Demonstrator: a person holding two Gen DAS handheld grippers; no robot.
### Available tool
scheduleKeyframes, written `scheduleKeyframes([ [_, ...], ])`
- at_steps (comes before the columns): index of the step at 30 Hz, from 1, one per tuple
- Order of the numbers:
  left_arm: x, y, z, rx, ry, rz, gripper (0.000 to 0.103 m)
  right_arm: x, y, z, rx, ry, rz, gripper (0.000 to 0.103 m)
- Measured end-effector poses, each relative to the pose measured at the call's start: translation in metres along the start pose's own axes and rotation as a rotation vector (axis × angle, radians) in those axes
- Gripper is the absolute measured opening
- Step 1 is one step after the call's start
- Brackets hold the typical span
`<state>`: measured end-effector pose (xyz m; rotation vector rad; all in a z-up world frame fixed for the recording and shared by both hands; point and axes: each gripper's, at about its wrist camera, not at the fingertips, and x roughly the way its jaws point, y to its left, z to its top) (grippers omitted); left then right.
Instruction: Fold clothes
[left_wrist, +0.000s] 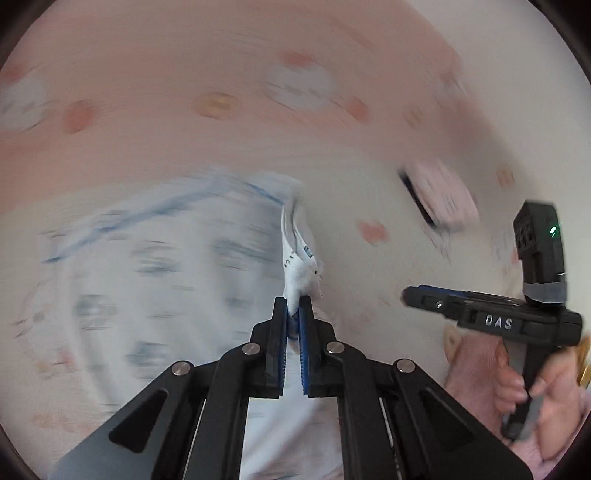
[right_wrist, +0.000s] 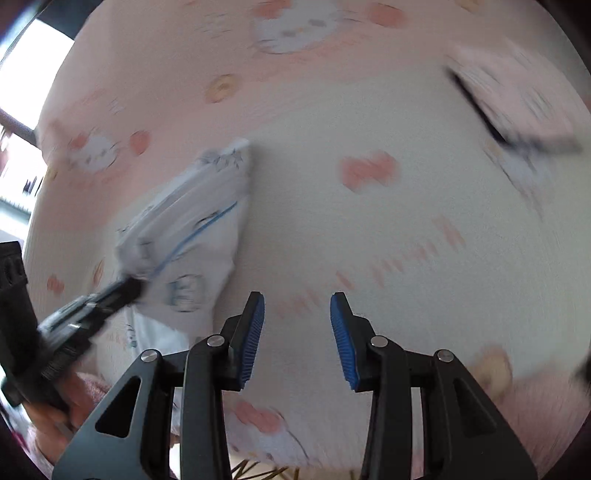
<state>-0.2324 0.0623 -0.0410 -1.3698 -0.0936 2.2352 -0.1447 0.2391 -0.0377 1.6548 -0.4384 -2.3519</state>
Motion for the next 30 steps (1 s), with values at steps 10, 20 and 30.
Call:
scheduleKeyframes([
  [10,-0.004,0.158,0.017,-0.153,0.038,0.141,0.006,0.08,0.086,0.108,-0.24,-0.02,-0.024,0.04],
  [20,0.03,0.184,0.015,-0.153,0.091,0.113,0.006,0.16,0.138,0.13,-0.435,0.059,-0.026,0.052],
  [30,0.029,0.196,0.011,-0.185,0.086,0.147,0.006,0.168,0.156,0.118,-0.499,0.203,0.25,0.054],
])
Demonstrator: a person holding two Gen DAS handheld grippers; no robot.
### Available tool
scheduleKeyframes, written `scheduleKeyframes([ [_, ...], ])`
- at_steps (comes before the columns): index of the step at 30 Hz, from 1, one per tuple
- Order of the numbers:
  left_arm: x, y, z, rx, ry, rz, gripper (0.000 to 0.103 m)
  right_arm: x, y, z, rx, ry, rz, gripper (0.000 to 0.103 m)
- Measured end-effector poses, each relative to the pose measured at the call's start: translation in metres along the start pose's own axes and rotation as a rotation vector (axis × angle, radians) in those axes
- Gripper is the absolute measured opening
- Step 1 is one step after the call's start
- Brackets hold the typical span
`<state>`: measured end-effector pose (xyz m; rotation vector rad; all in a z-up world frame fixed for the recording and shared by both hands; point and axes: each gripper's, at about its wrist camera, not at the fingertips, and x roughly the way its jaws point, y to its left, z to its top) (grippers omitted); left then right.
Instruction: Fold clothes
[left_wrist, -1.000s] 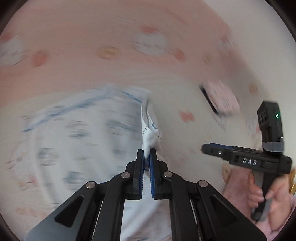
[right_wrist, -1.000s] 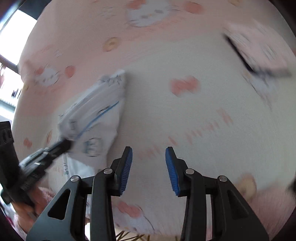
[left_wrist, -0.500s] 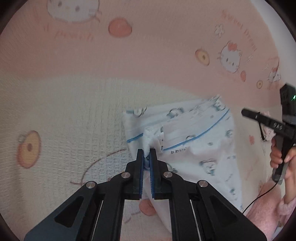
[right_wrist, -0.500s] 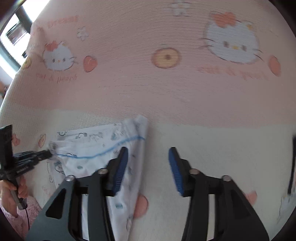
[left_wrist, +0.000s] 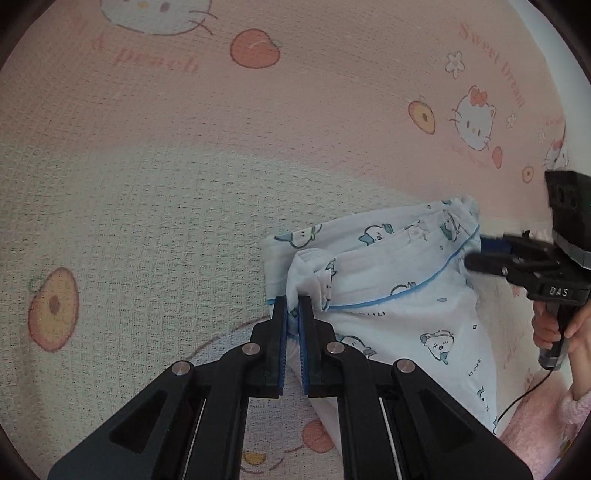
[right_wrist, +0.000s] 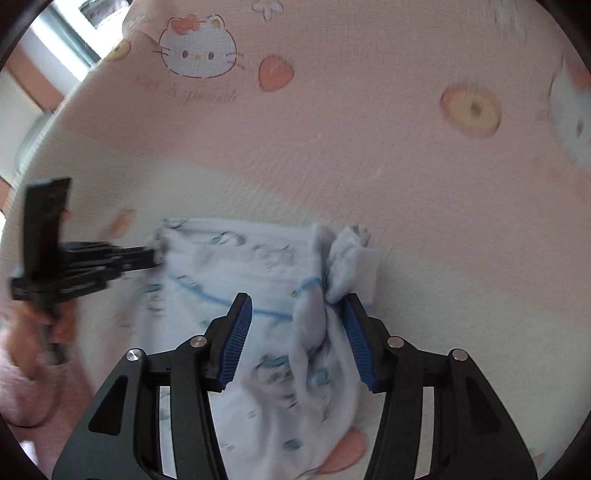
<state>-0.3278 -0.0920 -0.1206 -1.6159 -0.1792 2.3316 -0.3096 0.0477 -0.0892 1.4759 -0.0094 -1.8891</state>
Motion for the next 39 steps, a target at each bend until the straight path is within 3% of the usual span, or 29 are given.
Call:
scheduleKeyframes([
  [2,0.002,-0.001,-0.001,0.004,0.004,0.006,0.006,-0.001,0.005,-0.004,-0.049,0.031,0.033,0.054],
  [6,0.005,-0.004,-0.004,0.018,0.011,0.021,0.006,-0.007,0.018,0.004,-0.115,-0.007,-0.019,0.055],
  [9,0.003,-0.002,-0.003,0.004,0.003,0.01,0.006,0.001,0.018,0.014,-0.098,0.015,-0.075,0.055],
  [12,0.0,0.001,-0.002,-0.008,-0.012,0.005,0.006,-0.01,0.02,0.021,-0.075,-0.078,-0.131,0.055],
  [15,-0.002,0.003,0.0,-0.021,-0.03,0.005,0.006,-0.013,-0.004,0.024,0.041,-0.101,-0.34,0.057],
  [19,-0.012,0.003,0.002,-0.01,-0.076,0.003,0.006,-0.012,-0.015,0.017,0.073,-0.077,-0.256,0.057],
  [21,-0.014,0.002,0.006,-0.001,-0.094,0.004,0.006,-0.011,-0.01,0.014,0.048,-0.071,-0.22,0.063],
  [24,-0.01,-0.004,0.017,-0.012,-0.106,0.001,0.006,0.0,-0.007,0.015,0.004,-0.048,-0.307,0.064],
  [25,-0.009,-0.003,0.019,-0.017,-0.109,0.006,0.005,0.004,-0.01,0.016,0.008,-0.037,-0.328,0.061],
  [26,-0.008,-0.002,0.02,-0.023,-0.112,0.014,0.005,0.007,-0.013,0.017,0.007,-0.039,-0.352,0.043],
  [27,-0.008,0.0,0.02,-0.03,-0.116,0.022,0.005,0.008,-0.016,0.017,0.015,-0.05,-0.368,0.035],
  [30,-0.011,0.013,0.018,-0.094,-0.099,-0.01,0.007,0.005,-0.023,0.014,0.067,-0.091,-0.363,0.031],
  [32,-0.014,0.016,0.014,-0.1,-0.104,-0.033,0.024,0.001,-0.025,0.011,0.077,-0.116,-0.389,0.032],
  [33,-0.013,0.013,0.013,-0.083,-0.102,-0.028,0.056,0.0,-0.025,0.01,0.095,-0.128,-0.378,0.038],
  [34,-0.012,0.011,0.013,-0.066,-0.1,-0.022,0.062,-0.001,-0.026,0.009,0.114,-0.139,-0.364,0.044],
  [35,-0.011,0.008,0.012,-0.048,-0.098,-0.016,0.062,0.002,-0.029,0.009,0.127,-0.132,-0.345,0.06],
  [36,-0.01,0.005,0.011,-0.031,-0.095,-0.009,0.062,0.006,-0.032,0.009,0.139,-0.121,-0.325,0.066],
  [37,-0.003,0.002,0.012,-0.016,-0.077,0.005,0.05,0.007,-0.029,0.009,0.119,-0.131,-0.332,0.066],
  [38,0.004,-0.001,0.013,-0.01,-0.057,0.016,0.032,0.01,-0.023,0.01,0.08,-0.129,-0.356,0.062],
  [39,0.012,-0.004,0.014,-0.004,-0.037,0.026,0.007,0.014,-0.017,0.011,0.039,-0.124,-0.382,0.036],
])
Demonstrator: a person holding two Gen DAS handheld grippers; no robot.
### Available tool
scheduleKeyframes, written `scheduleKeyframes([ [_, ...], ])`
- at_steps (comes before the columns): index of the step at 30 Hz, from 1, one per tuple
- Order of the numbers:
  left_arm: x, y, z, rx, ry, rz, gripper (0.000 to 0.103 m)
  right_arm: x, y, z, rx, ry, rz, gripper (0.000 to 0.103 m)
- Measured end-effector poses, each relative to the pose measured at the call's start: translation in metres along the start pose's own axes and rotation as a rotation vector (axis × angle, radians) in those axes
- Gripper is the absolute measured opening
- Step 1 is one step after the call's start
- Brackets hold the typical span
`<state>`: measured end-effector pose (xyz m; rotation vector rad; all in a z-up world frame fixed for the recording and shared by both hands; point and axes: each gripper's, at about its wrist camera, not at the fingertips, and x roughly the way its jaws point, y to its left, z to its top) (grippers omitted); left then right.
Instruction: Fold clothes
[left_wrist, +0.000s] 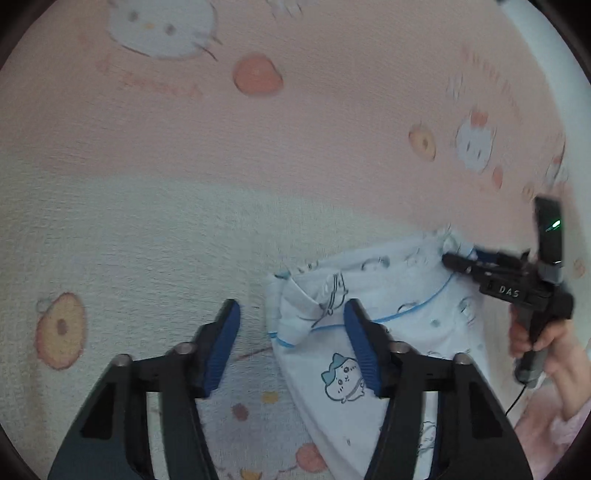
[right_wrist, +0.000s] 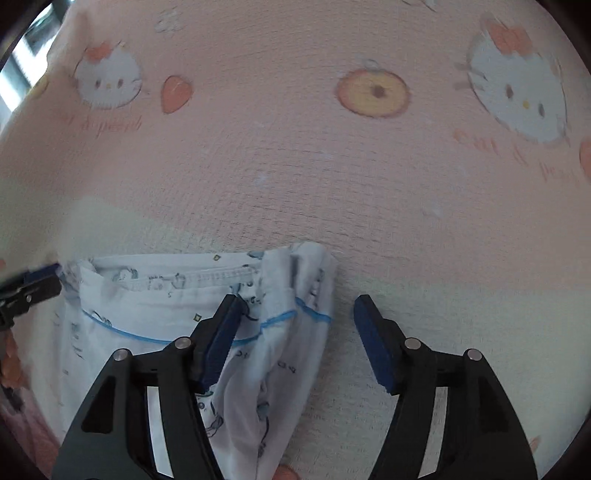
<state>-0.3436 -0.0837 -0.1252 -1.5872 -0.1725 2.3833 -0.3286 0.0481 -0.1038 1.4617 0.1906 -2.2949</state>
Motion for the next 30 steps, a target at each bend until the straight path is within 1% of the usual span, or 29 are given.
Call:
scheduleKeyframes([
  [1,0.007,-0.003,0.0,0.006,0.02,0.01,0.007,-0.004,0.003,0.001,-0.01,-0.009,0.046,0.015],
  [2,0.007,-0.008,0.001,0.02,0.017,0.014,0.007,-0.008,0.003,0.0,0.007,-0.014,0.062,0.009],
  [3,0.005,-0.013,0.001,0.036,0.01,0.016,0.007,-0.017,0.001,-0.001,0.022,-0.033,0.045,0.008],
  [5,-0.003,-0.02,0.007,0.035,-0.007,-0.03,0.007,-0.041,-0.005,-0.006,0.05,-0.088,0.041,0.008],
  [7,-0.008,-0.03,0.016,0.055,-0.025,-0.076,0.007,-0.065,-0.019,-0.014,0.102,-0.134,0.045,0.008],
  [8,-0.008,-0.036,0.022,0.066,-0.033,-0.096,0.007,-0.078,-0.033,-0.018,0.135,-0.15,0.042,0.008],
  [11,0.003,-0.061,0.034,0.112,-0.022,-0.161,0.007,-0.083,-0.059,-0.024,0.229,-0.143,0.021,0.009],
  [12,0.011,-0.072,0.037,0.15,-0.017,-0.147,0.007,-0.084,-0.067,-0.026,0.26,-0.14,0.013,0.009],
  [13,0.02,-0.078,0.038,0.176,-0.011,-0.117,0.01,-0.085,-0.076,-0.028,0.292,-0.136,0.006,0.01],
  [14,0.028,-0.084,0.04,0.198,-0.006,-0.086,0.011,-0.078,-0.08,-0.037,0.313,-0.123,0.003,0.014],
  [15,0.04,-0.087,0.041,0.221,0.021,-0.036,0.014,-0.068,-0.087,-0.045,0.337,-0.102,-0.001,0.017],
  [16,0.048,-0.088,0.043,0.238,0.046,-0.004,0.021,-0.057,-0.092,-0.054,0.364,-0.086,0.002,0.018],
  [17,0.054,-0.089,0.045,0.254,0.07,0.025,0.025,-0.047,-0.096,-0.064,0.391,-0.072,0.005,0.023],
  [18,0.051,-0.089,0.048,0.256,0.058,0.049,0.033,-0.049,-0.099,-0.069,0.425,-0.095,0.021,0.024],
  [19,0.045,-0.089,0.05,0.257,0.04,0.072,0.037,-0.054,-0.103,-0.074,0.46,-0.124,0.038,0.026],
  [20,0.037,-0.09,0.052,0.244,0.008,0.092,0.037,-0.059,-0.104,-0.074,0.497,-0.132,0.043,0.032],
  [21,0.026,-0.091,0.053,0.226,-0.031,0.093,0.037,-0.064,-0.106,-0.073,0.535,-0.136,0.045,0.032],
  [22,0.02,-0.096,0.051,0.231,-0.048,0.074,0.037,-0.07,-0.102,-0.069,0.528,-0.167,0.044,0.032],
  [23,0.013,-0.101,0.049,0.239,-0.062,0.052,0.037,-0.078,-0.095,-0.068,0.488,-0.196,0.014,0.032],
  [24,0.013,-0.11,0.045,0.265,-0.048,0.018,0.037,-0.085,-0.082,-0.066,0.427,-0.205,-0.033,0.032],
  [26,0.017,-0.128,0.033,0.312,-0.005,-0.046,0.037,-0.084,-0.057,-0.063,0.306,-0.164,-0.04,0.032],
  [28,0.033,-0.142,0.018,0.347,0.05,-0.065,0.037,-0.077,-0.037,-0.065,0.234,-0.103,-0.035,0.032],
  [29,0.043,-0.149,0.014,0.365,0.079,-0.035,0.037,-0.079,-0.034,-0.071,0.233,-0.089,-0.034,0.032],
  [30,0.047,-0.152,0.008,0.367,0.084,-0.018,0.037,-0.082,-0.031,-0.077,0.238,-0.078,-0.033,0.032],
])
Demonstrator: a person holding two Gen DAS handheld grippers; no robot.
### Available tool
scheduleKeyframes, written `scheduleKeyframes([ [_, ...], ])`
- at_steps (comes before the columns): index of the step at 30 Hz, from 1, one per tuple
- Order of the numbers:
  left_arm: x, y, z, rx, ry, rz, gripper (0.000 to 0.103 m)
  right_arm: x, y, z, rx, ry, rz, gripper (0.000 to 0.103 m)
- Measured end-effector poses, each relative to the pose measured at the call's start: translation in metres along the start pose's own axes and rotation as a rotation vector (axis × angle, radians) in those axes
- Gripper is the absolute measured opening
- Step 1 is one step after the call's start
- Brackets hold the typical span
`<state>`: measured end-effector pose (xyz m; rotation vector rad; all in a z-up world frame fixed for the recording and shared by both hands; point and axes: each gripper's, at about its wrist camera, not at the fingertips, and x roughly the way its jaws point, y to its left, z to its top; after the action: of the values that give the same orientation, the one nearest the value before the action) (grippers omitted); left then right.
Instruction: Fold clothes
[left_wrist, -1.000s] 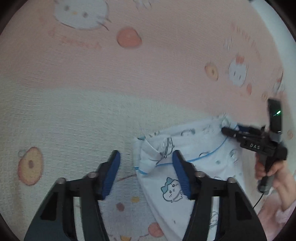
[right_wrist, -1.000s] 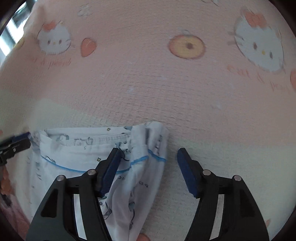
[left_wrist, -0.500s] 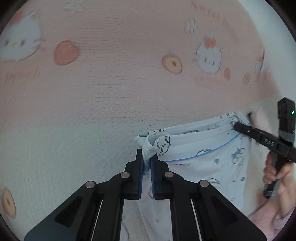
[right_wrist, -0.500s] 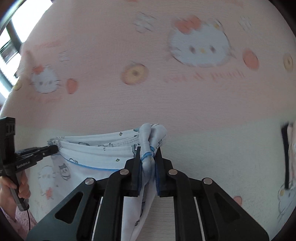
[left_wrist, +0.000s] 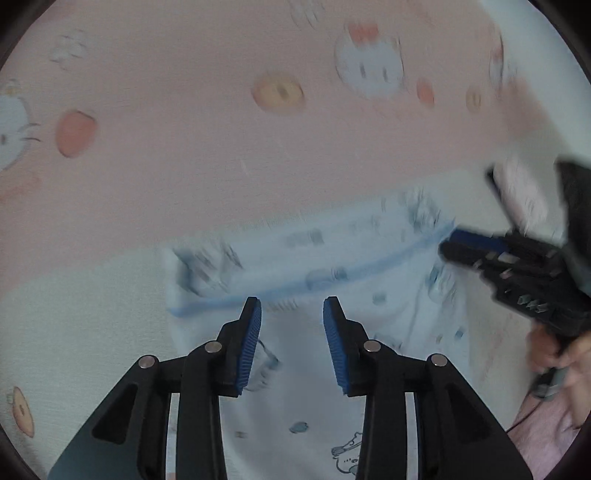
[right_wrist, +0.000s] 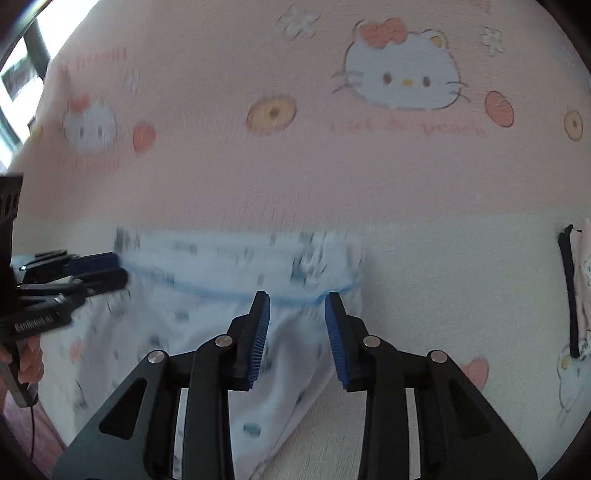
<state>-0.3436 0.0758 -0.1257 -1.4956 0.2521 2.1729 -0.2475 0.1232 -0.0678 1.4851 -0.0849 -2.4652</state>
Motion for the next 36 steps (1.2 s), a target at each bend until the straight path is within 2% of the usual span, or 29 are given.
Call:
scheduleKeyframes([
  [1,0.003,-0.004,-0.005,-0.001,0.004,0.014,0.037,-0.003,0.001,-0.006,0.004,0.011,-0.001,0.032],
  [3,0.0,-0.013,-0.009,0.005,-0.006,-0.034,0.037,-0.022,-0.014,-0.014,0.053,0.009,0.025,0.039],
  [4,-0.001,-0.022,-0.007,0.025,-0.009,-0.04,0.037,-0.033,-0.031,-0.01,0.061,0.007,0.005,0.039],
  [7,0.0,-0.047,0.001,0.081,-0.013,-0.062,0.037,-0.042,-0.066,-0.012,0.033,-0.002,-0.172,0.039],
  [8,0.003,-0.055,0.005,0.156,0.004,-0.112,0.037,-0.04,-0.076,-0.011,0.057,0.016,-0.16,0.041],
  [9,0.007,-0.067,0.01,0.181,0.011,-0.134,0.037,-0.037,-0.088,-0.01,0.086,0.035,-0.139,0.041],
  [11,0.013,-0.083,0.018,0.198,0.007,-0.148,0.037,-0.036,-0.093,-0.01,0.12,0.045,-0.01,0.041],
  [13,0.018,-0.092,0.018,0.202,0.009,-0.159,0.037,-0.028,-0.086,-0.01,0.101,0.057,0.048,0.041],
  [15,0.026,-0.102,0.023,0.213,0.002,-0.148,0.037,-0.02,-0.076,-0.011,0.072,0.073,0.07,0.041],
  [20,0.041,-0.087,0.023,0.125,0.024,-0.052,0.039,0.0,-0.036,-0.012,-0.049,0.105,0.07,0.041],
  [22,0.039,-0.068,0.023,0.041,0.018,-0.12,0.039,0.006,-0.019,-0.011,-0.097,0.104,0.064,0.041],
  [24,0.039,-0.059,0.021,0.012,0.016,-0.152,0.039,0.007,-0.015,-0.009,-0.087,0.089,0.076,0.041],
  [28,0.043,-0.07,0.016,0.083,-0.004,-0.138,0.039,0.012,-0.014,0.001,-0.043,0.06,0.11,0.041],
  [30,0.043,-0.075,0.015,0.103,-0.008,-0.123,0.039,0.014,-0.015,0.006,-0.024,0.067,0.123,0.041],
  [33,0.051,-0.085,0.019,0.11,-0.011,-0.115,0.039,0.024,-0.009,0.016,-0.023,0.11,0.198,0.041],
  [36,0.055,-0.089,0.021,0.111,-0.014,-0.119,0.039,0.037,0.007,0.013,-0.101,0.157,0.14,0.041],
])
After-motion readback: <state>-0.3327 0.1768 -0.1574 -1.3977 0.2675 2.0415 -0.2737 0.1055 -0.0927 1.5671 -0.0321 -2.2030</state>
